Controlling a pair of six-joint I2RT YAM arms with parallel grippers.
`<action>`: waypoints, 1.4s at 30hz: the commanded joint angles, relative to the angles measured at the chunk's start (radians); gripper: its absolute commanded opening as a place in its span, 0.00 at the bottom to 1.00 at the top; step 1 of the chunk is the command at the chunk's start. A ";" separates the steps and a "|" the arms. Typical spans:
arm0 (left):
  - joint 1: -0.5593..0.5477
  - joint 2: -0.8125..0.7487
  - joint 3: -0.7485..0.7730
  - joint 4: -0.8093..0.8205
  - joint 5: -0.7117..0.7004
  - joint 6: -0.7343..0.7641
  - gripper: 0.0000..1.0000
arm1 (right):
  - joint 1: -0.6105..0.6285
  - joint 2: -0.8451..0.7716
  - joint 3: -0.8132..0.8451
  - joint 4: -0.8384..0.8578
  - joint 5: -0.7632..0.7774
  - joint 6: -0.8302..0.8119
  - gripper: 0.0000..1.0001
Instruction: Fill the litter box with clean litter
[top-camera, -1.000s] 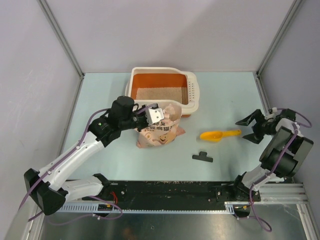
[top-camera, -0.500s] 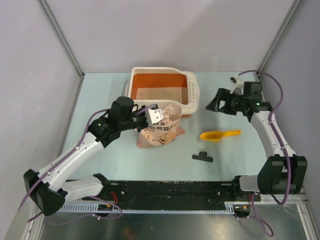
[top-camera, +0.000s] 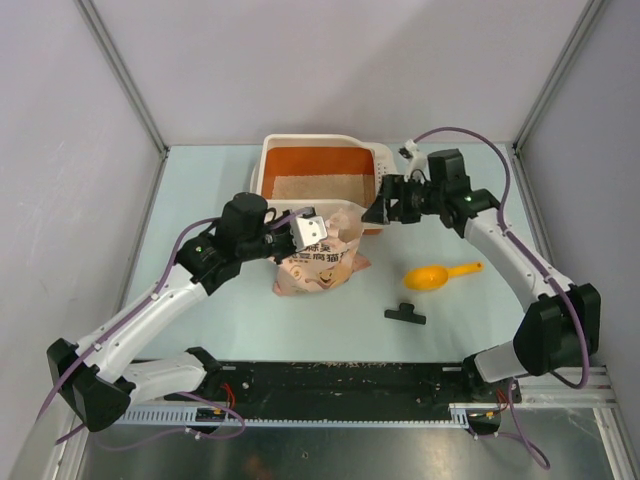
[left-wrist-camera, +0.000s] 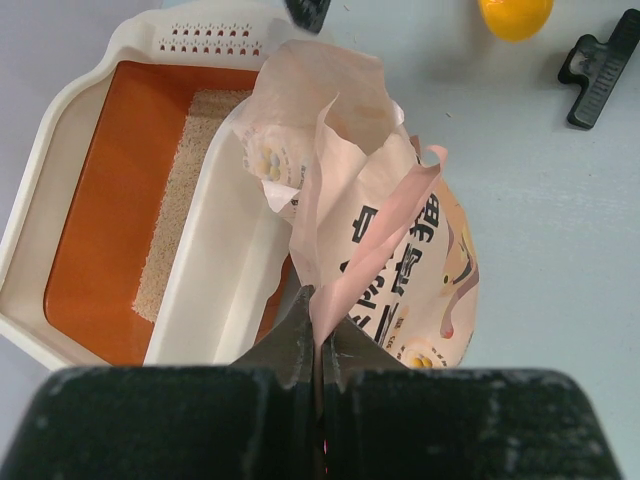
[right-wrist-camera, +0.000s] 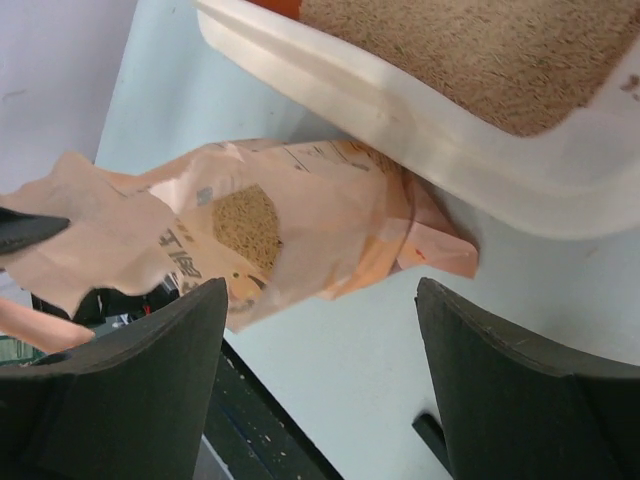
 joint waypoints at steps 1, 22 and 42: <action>0.003 -0.022 0.043 0.024 0.036 -0.033 0.00 | 0.068 0.037 0.101 0.014 0.125 0.011 0.79; -0.005 -0.025 0.060 0.021 0.147 -0.019 0.00 | 0.204 0.010 0.141 -0.156 0.355 -0.127 0.00; -0.012 0.036 0.085 0.023 0.226 -0.035 0.00 | -0.148 -0.197 0.028 -0.159 -0.304 -0.454 0.59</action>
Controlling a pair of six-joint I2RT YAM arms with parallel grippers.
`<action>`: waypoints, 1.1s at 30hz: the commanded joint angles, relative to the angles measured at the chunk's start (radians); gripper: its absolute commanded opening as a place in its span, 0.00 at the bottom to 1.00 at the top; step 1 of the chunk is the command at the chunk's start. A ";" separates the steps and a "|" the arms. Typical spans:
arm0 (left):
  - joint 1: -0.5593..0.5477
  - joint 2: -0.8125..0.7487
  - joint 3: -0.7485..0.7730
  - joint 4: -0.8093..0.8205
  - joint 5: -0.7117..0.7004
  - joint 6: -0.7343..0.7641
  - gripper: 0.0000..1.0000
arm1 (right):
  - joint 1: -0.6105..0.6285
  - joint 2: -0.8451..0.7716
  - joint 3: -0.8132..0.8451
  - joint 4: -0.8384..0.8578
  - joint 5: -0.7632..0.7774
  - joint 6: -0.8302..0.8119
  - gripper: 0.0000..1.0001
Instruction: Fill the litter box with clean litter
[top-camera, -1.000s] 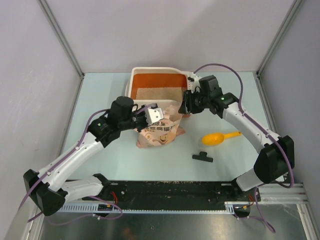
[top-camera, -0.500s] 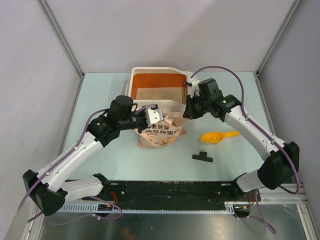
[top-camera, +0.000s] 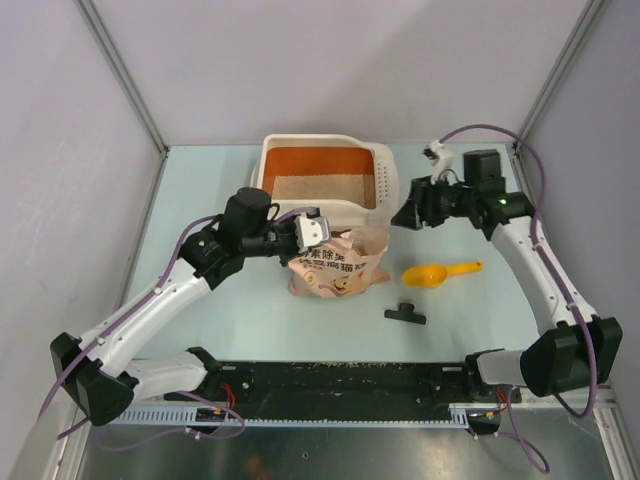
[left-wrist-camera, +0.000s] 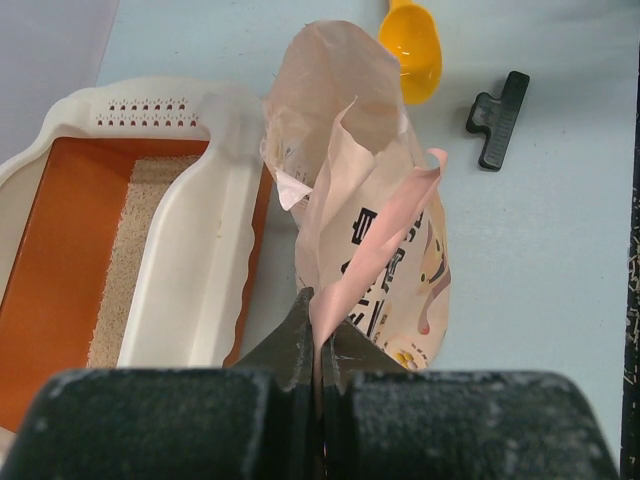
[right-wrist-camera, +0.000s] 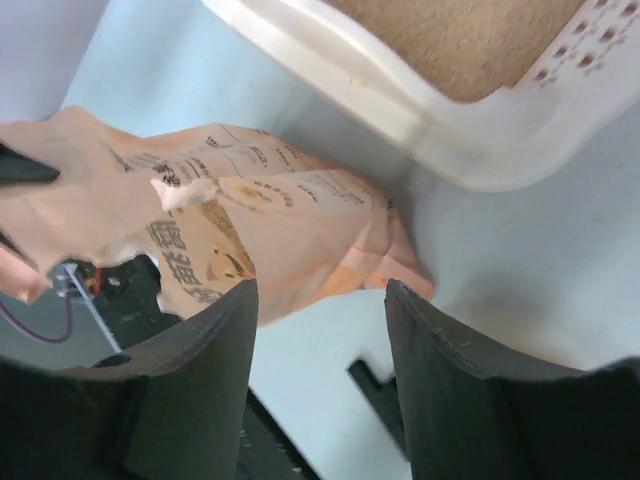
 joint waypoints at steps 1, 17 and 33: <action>-0.008 0.002 0.040 0.042 0.042 -0.021 0.00 | -0.094 -0.155 -0.062 0.037 -0.294 -0.279 0.61; -0.007 -0.004 0.046 0.042 0.026 -0.046 0.00 | 0.083 -0.225 -0.316 0.225 -0.159 -0.548 0.66; -0.008 -0.005 0.037 0.042 0.008 -0.049 0.00 | 0.226 -0.136 -0.337 0.376 -0.161 -0.476 0.61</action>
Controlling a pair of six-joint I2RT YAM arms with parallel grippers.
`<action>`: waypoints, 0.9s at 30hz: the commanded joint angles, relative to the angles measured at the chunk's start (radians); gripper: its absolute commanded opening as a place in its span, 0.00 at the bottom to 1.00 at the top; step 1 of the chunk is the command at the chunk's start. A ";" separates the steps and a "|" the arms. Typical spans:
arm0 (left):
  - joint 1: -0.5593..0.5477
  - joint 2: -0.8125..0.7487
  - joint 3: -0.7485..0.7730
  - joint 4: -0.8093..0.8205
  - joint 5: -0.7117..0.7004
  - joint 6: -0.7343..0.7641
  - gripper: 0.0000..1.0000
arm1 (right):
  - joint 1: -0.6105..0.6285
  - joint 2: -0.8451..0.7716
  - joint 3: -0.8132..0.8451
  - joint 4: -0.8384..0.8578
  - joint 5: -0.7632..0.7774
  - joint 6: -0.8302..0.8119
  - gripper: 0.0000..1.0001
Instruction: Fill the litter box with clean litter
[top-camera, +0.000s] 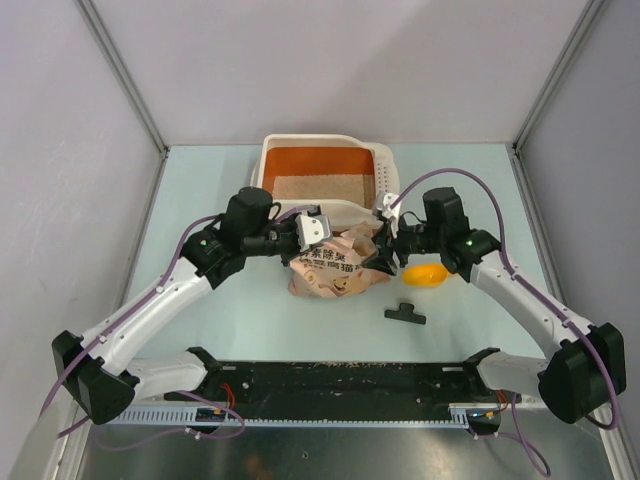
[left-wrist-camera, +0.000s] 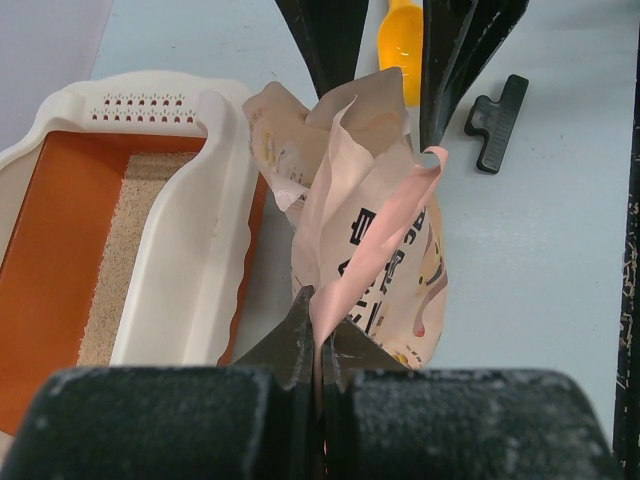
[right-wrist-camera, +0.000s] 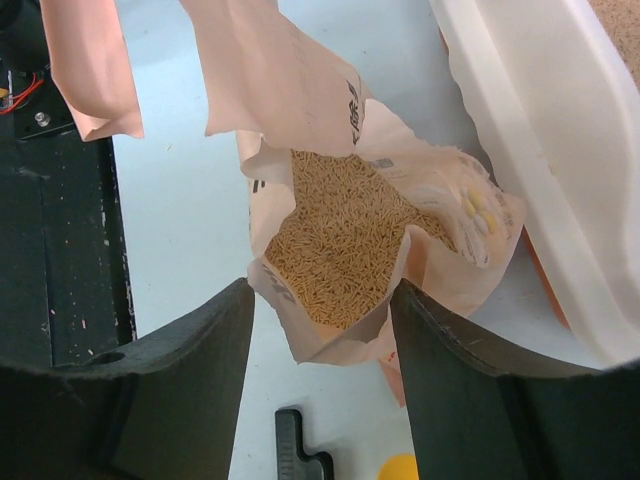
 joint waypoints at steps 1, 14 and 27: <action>-0.007 -0.016 0.037 0.031 0.014 -0.021 0.00 | 0.016 0.004 -0.010 0.056 -0.011 0.014 0.61; -0.005 -0.005 0.038 0.037 -0.009 -0.046 0.00 | 0.025 0.030 -0.033 0.166 0.027 0.051 0.40; 0.009 0.032 0.178 0.039 -0.031 -0.078 0.36 | 0.026 0.047 -0.053 0.229 0.050 0.059 0.14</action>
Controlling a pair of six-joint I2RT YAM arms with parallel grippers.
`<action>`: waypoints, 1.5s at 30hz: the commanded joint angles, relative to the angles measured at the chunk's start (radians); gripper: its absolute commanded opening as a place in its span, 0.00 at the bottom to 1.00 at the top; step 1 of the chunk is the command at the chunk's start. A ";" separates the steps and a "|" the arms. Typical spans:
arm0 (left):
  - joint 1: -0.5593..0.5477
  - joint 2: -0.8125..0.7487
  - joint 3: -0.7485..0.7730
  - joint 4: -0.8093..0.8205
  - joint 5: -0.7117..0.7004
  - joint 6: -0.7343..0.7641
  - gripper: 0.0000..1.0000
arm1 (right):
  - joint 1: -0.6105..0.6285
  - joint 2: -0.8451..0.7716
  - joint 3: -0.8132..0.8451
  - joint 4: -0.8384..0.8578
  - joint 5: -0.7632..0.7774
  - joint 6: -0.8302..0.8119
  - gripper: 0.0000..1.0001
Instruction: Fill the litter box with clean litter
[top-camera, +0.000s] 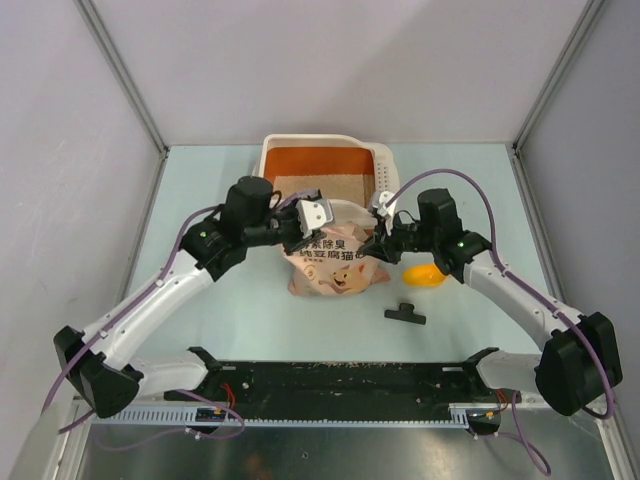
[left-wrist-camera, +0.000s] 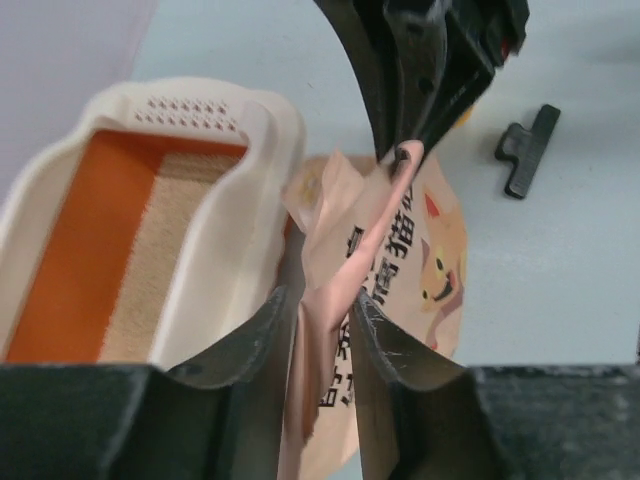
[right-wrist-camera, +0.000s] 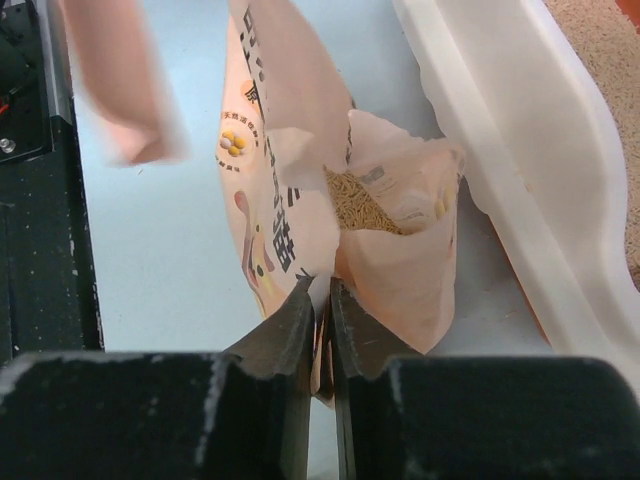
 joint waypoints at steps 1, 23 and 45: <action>0.006 0.004 0.168 0.042 0.020 -0.047 0.41 | 0.003 0.006 -0.010 0.071 0.010 0.000 0.13; 0.175 0.541 0.438 0.047 0.150 -0.019 0.14 | -0.026 0.025 -0.028 0.142 0.013 0.039 0.11; 0.122 0.671 0.483 0.048 0.471 -0.142 0.09 | -0.083 0.046 0.012 0.113 0.013 -0.009 0.14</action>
